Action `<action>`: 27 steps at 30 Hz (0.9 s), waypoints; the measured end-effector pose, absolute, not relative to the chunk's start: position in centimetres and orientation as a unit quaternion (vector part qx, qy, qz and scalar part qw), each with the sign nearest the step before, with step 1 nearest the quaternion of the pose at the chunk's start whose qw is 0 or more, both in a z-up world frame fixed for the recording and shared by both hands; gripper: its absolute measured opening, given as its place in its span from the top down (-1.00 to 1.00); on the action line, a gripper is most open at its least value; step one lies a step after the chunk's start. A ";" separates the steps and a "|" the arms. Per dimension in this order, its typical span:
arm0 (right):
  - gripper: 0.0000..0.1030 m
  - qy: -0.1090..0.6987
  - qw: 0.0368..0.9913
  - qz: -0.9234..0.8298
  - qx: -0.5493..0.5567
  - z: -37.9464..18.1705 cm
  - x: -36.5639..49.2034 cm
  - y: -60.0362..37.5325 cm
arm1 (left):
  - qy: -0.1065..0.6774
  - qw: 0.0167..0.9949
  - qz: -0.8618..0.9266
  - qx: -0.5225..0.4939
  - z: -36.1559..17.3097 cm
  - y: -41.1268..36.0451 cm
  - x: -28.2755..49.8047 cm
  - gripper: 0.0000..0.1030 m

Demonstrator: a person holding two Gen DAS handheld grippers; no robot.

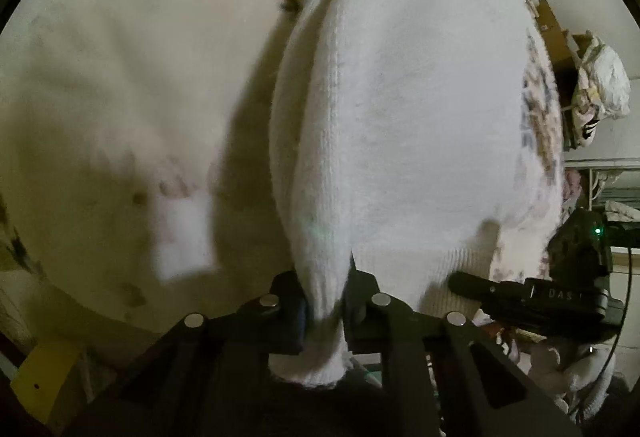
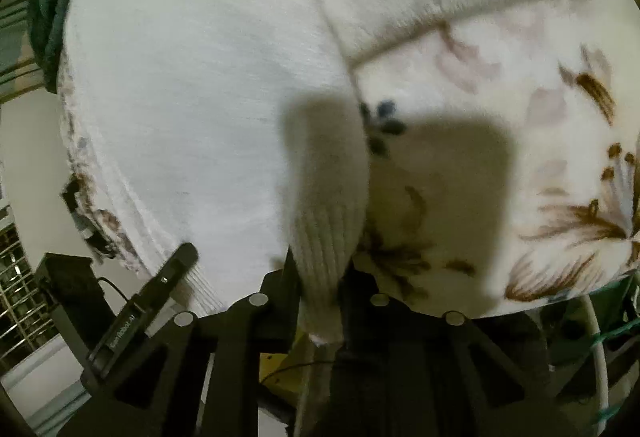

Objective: Fold small clothes

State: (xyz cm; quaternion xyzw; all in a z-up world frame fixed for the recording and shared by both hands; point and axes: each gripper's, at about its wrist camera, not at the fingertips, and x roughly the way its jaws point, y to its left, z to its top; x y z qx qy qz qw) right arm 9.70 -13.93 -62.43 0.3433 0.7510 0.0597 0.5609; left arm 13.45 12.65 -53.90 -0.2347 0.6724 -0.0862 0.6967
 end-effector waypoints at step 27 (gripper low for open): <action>0.55 0.570 0.618 0.120 0.528 -51.5 44.0 -22.3 | 0.517 0.722 -0.149 -0.436 -46.2 15.2 47.5 0.32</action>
